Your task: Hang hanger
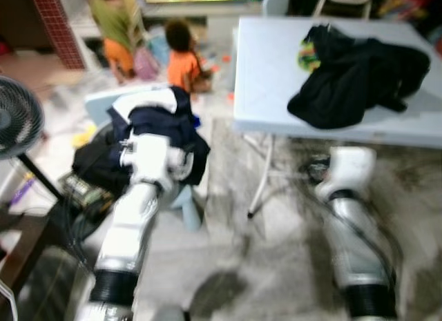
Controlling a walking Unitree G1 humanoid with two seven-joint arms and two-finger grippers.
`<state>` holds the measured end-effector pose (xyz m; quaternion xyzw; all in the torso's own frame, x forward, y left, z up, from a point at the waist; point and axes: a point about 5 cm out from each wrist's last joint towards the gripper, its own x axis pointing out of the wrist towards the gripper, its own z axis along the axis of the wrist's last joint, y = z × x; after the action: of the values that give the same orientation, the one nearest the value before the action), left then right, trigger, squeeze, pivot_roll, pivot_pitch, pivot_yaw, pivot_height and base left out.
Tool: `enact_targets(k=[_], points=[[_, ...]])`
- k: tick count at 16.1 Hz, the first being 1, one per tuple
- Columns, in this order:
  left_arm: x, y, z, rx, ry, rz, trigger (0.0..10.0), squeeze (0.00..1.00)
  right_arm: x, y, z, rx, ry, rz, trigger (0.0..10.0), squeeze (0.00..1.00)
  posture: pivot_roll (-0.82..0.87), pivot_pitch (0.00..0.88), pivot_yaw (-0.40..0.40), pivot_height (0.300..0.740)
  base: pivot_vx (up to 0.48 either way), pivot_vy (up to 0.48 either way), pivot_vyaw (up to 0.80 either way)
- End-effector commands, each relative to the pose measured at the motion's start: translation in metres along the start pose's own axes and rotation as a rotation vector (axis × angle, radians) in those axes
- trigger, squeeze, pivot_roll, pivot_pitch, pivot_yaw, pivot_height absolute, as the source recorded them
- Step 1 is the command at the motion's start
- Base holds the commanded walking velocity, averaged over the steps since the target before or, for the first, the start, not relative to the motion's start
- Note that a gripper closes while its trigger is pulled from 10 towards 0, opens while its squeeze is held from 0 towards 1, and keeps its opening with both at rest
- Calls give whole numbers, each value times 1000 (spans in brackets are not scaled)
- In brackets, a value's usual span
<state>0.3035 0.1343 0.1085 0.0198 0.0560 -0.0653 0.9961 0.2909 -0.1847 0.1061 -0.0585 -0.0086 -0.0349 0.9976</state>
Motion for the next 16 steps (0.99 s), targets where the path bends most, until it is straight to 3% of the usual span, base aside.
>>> enact_targets(k=[1, 5, 7, 11, 16], points=[[2, -9, 4, -2, -15, -24, 10000, 0, 1, -7, 2, -1, -12, -14, 10000, 0, 58, 0, -20, 740, 0, 480, 0], [2, -10, 3, 12, -22, -26, 10000, 0, 3, -4, 4, 7, -19, -8, 10000, 0, 53, 0, -22, 740, 0, 430, 0], [0, -9, 7, 21, -68, -39, 10000, 0, 1, -7, 2, 5, -15, -11, 10000, 0, 51, 0, -23, 740, 0, 0, 0], [-3, -9, 8, -55, -81, -85, 10000, 0, 0, -8, 3, -2, -18, -1, 10000, 0, 33, 0, -22, 740, 0, 0, 0], [-2, -9, 9, -64, -90, -93, 10000, 0, -2, -5, 5, 10, -21, 20, 10000, 0, 25, 0, -25, 740, 369, 0, 0]])
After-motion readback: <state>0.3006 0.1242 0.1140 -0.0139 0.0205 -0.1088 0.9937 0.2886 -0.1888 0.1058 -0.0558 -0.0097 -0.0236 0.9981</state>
